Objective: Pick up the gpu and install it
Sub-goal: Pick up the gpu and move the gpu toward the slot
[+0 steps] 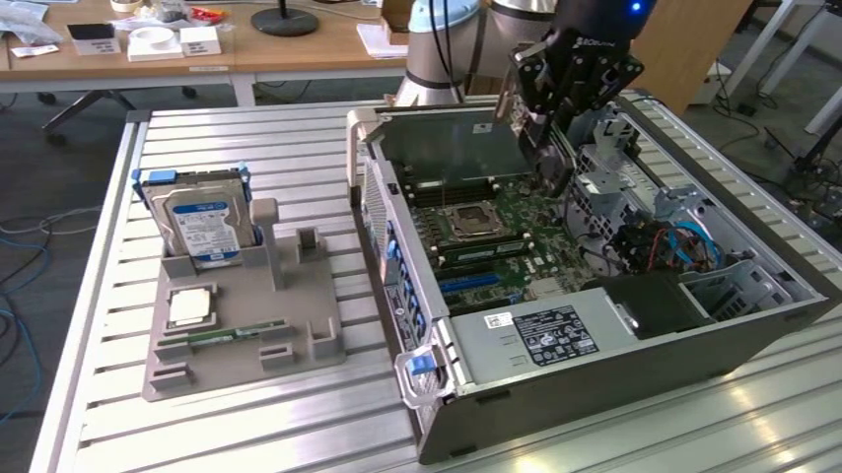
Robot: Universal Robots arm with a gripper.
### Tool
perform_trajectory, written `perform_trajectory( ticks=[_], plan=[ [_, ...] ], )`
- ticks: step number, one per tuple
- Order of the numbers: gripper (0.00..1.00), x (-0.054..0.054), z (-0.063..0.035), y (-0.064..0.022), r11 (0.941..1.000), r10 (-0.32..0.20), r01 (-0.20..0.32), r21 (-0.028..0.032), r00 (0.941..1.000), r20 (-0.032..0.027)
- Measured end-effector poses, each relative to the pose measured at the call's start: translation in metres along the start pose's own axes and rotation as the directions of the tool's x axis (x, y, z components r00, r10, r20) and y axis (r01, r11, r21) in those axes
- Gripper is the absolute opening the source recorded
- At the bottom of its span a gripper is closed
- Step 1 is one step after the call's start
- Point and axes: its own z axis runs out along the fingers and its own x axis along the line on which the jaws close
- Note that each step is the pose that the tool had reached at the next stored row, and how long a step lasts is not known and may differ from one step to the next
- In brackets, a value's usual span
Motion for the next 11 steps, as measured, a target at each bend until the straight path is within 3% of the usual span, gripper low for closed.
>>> perform_trajectory(
  ticks=[11],
  plan=[
    [0.27, -0.033, -0.0001, 0.0019, 1.0, 0.0, 0.0, 0.0, 1.0, 0.0]
  ],
)
